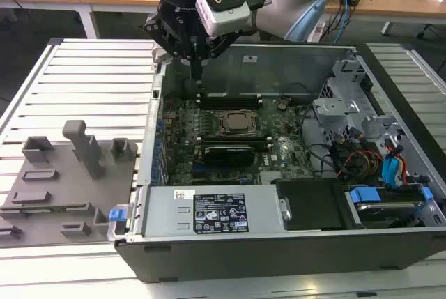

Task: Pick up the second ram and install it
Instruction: 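Reach for the second ram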

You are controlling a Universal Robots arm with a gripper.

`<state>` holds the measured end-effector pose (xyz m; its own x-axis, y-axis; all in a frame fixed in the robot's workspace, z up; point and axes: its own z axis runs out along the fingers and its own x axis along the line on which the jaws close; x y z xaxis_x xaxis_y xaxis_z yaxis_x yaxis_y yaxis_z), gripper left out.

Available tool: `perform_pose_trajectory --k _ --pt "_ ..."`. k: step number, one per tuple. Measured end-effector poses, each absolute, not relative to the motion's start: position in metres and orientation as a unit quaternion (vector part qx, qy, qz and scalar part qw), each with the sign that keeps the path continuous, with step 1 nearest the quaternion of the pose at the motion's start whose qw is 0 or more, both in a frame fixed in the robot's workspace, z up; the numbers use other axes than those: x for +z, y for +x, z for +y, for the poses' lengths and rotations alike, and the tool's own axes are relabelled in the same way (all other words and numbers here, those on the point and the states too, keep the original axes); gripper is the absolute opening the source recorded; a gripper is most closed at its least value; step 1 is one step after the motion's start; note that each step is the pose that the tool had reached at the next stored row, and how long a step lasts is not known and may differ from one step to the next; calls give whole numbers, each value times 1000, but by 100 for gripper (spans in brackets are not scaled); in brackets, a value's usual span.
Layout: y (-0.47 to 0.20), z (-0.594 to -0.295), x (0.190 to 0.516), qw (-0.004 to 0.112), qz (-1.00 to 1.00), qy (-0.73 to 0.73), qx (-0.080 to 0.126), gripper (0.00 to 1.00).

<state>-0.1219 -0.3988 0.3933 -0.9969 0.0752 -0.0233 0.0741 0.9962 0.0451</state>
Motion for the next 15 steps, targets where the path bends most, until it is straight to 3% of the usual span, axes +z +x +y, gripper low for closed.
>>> perform_pose_trajectory --k 15 --pt "-180 -399 393 13 999 37 22 11"
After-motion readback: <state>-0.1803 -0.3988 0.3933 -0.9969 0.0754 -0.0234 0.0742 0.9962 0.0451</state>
